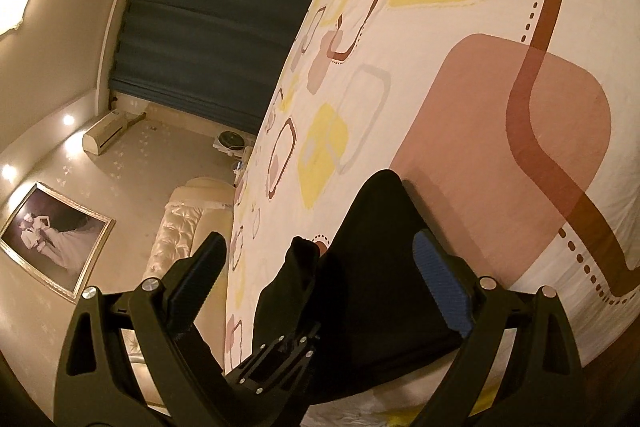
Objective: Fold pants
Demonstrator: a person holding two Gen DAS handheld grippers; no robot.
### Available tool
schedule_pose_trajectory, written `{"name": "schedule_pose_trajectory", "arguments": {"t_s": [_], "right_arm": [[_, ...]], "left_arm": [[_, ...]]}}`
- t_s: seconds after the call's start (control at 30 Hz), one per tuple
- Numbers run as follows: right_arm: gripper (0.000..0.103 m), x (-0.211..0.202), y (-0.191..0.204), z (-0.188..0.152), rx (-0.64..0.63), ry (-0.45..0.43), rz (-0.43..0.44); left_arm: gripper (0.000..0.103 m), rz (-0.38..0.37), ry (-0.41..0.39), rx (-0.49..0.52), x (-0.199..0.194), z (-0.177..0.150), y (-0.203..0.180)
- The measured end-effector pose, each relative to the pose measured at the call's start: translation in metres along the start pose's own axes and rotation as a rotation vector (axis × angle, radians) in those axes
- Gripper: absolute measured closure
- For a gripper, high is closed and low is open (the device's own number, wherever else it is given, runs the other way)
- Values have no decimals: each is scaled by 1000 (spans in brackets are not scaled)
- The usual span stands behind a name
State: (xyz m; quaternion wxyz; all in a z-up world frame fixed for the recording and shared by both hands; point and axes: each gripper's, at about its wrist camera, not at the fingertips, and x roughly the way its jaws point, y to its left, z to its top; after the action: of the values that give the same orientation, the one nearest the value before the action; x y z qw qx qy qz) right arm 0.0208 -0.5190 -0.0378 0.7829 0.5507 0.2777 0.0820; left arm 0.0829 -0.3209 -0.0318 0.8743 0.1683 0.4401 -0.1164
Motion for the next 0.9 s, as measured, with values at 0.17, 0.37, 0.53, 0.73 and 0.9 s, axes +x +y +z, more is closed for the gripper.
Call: {"name": "schedule_pose_trajectory", "arguments": {"t_s": [0.17,0.37,0.53,0.73,0.9], "right_arm": [[8,-1,-1,0,1,-4,2],[8,-7,2,2,-9,-14,7],[9,-10,6,5,-17,-12,21],[9,15,21,-8,-85,134,56],[9,70,38,-36,-208,349,-2]], "left_arm": [[86,15,1,13,-1,0,-3],[61,-77,-44,2,-26,-3,5],[29,-170,-134,-55,-70,-13,41],[23,-146,-186,-164,-96,-47,134],[23,-87,-134,-269,-77,-86,204]]}}
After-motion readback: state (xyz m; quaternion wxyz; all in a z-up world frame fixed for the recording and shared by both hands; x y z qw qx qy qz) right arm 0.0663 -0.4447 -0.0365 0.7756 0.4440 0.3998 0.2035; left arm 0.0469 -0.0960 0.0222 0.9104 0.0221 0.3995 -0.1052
